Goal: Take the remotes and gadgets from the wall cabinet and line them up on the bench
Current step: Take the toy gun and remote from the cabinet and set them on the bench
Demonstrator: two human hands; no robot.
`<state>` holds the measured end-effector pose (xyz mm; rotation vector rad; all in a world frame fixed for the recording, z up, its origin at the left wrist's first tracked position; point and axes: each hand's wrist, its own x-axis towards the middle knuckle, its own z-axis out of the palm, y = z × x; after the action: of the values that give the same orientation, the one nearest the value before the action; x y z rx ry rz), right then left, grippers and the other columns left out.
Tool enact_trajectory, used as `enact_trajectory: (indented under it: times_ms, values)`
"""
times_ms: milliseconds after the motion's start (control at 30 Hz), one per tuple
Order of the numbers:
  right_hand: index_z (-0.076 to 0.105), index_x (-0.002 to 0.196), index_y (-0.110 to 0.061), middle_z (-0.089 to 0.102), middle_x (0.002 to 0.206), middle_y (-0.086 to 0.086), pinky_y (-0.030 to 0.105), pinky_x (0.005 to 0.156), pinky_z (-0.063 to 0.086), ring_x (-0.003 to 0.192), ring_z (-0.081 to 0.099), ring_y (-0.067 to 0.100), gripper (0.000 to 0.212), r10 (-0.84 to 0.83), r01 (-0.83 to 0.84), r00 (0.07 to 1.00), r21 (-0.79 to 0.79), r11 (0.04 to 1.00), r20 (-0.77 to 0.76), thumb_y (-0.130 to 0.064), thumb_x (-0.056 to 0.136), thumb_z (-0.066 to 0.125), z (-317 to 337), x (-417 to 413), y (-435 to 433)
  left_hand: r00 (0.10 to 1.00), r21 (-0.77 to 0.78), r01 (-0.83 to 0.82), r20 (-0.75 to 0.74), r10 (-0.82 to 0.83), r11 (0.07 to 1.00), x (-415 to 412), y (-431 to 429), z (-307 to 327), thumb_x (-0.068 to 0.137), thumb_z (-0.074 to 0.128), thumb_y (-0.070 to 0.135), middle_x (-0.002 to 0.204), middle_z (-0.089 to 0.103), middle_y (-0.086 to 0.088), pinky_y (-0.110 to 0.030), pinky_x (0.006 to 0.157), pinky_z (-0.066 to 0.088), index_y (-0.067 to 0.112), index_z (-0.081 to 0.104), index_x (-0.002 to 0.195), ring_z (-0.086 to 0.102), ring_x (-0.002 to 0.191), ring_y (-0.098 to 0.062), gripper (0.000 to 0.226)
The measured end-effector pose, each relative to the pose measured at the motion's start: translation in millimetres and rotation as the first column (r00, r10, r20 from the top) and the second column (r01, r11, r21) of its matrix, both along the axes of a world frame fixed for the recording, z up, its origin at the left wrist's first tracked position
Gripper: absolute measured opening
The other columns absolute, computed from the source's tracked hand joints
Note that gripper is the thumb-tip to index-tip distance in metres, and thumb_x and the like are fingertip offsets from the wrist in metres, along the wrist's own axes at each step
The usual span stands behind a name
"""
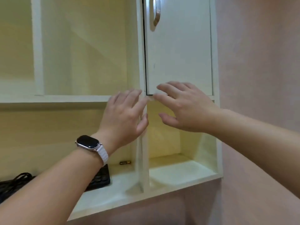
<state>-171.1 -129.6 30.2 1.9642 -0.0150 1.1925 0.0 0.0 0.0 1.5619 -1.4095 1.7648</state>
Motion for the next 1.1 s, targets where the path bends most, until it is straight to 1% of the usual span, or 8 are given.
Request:
enact_trajectory:
  times_ms: [67,167,300,500,600,767,933,1100]
  values:
    - [0.059,0.124,-0.012,0.057,0.131,0.012,0.047,0.093,0.046,0.122,0.053,0.034,0.050,-0.014,0.014,1.000,-0.022,1.000,-0.018,-0.044,0.087,0.052,12.7,8.1,-2.9,1.000,-0.018,0.001,0.015,-0.001,1.000,5.0,-5.1,2.6,0.082,0.060,0.033,0.127,0.060,-0.014,-0.047,0.096,0.039,0.010,0.064,0.120,0.055,0.115,-0.033,0.044]
    - [0.061,0.123,-0.011,0.058,0.132,0.011,0.045,0.096,0.044,0.124,0.051,0.032,0.048,0.002,0.001,1.000,-0.116,0.993,0.023,-0.043,0.089,0.051,31.6,21.4,-9.8,0.998,-0.072,-0.012,0.057,0.016,0.997,14.2,-16.2,-1.5,0.083,0.059,0.036,0.130,0.059,-0.014,-0.047,0.099,0.036,0.009,0.064,0.121,0.057,0.114,-0.032,0.046]
    - [0.062,0.122,-0.009,0.055,0.138,0.014,0.047,0.107,0.038,0.134,0.045,0.033,0.048,0.022,-0.024,1.000,-0.248,0.968,-0.008,-0.045,0.092,0.050,49.2,35.6,-23.3,0.991,-0.150,-0.025,0.129,0.045,0.988,27.8,-24.5,-8.0,0.087,0.056,0.041,0.135,0.057,-0.011,-0.046,0.106,0.031,0.012,0.063,0.125,0.055,0.118,-0.029,0.049]
    - [0.063,0.112,-0.010,0.057,0.135,0.013,0.049,0.114,0.030,0.139,0.040,0.031,0.046,0.089,-0.101,0.995,-0.320,0.942,-0.052,-0.050,0.093,0.051,63.0,43.8,-37.2,0.984,-0.223,0.020,0.175,0.020,0.975,34.4,-34.3,-9.9,0.086,0.053,0.040,0.135,0.058,-0.010,-0.045,0.104,0.030,0.014,0.065,0.125,0.057,0.119,-0.028,0.049]
    - [0.064,0.103,-0.008,0.063,0.121,0.013,0.051,0.112,0.033,0.135,0.046,0.031,0.044,0.130,-0.143,0.990,-0.361,0.922,-0.061,-0.049,0.095,0.051,70.2,43.5,-33.6,0.981,-0.228,-0.005,0.190,0.050,0.974,35.9,-33.2,-9.1,0.086,0.053,0.041,0.136,0.057,-0.009,-0.044,0.104,0.029,0.015,0.064,0.127,0.054,0.120,-0.026,0.049]
    - [0.063,0.099,-0.011,0.064,0.107,0.013,0.049,0.107,0.037,0.115,0.057,0.035,0.039,0.079,-0.111,0.993,-0.451,0.885,-0.090,-0.045,0.096,0.045,76.3,32.4,-21.3,0.980,-0.212,-0.056,0.177,0.095,0.976,34.6,-32.5,-9.3,0.087,0.052,0.041,0.137,0.056,-0.010,-0.046,0.105,0.029,0.014,0.064,0.126,0.055,0.120,-0.028,0.049]
    - [0.065,0.100,-0.012,0.062,0.111,0.013,0.049,0.109,0.033,0.114,0.054,0.034,0.041,-0.037,-0.014,0.994,-0.468,0.884,-0.101,-0.043,0.094,0.038,78.1,8.9,-10.9,0.981,-0.185,-0.078,0.160,0.109,0.980,32.0,-29.8,-9.5,0.088,0.051,0.040,0.137,0.056,-0.011,-0.046,0.105,0.028,0.013,0.064,0.125,0.056,0.120,-0.030,0.048]
    - [0.064,0.093,-0.010,0.060,0.101,0.013,0.050,0.108,0.035,0.104,0.055,0.035,0.033,-0.015,-0.023,0.997,-0.487,0.873,-0.074,-0.038,0.090,0.045,77.5,-14.6,-2.4,0.984,-0.155,-0.105,0.128,0.125,0.982,28.3,-26.8,-10.1,0.088,0.051,0.041,0.139,0.055,-0.011,-0.048,0.105,0.029,0.013,0.063,0.126,0.055,0.122,-0.031,0.049]
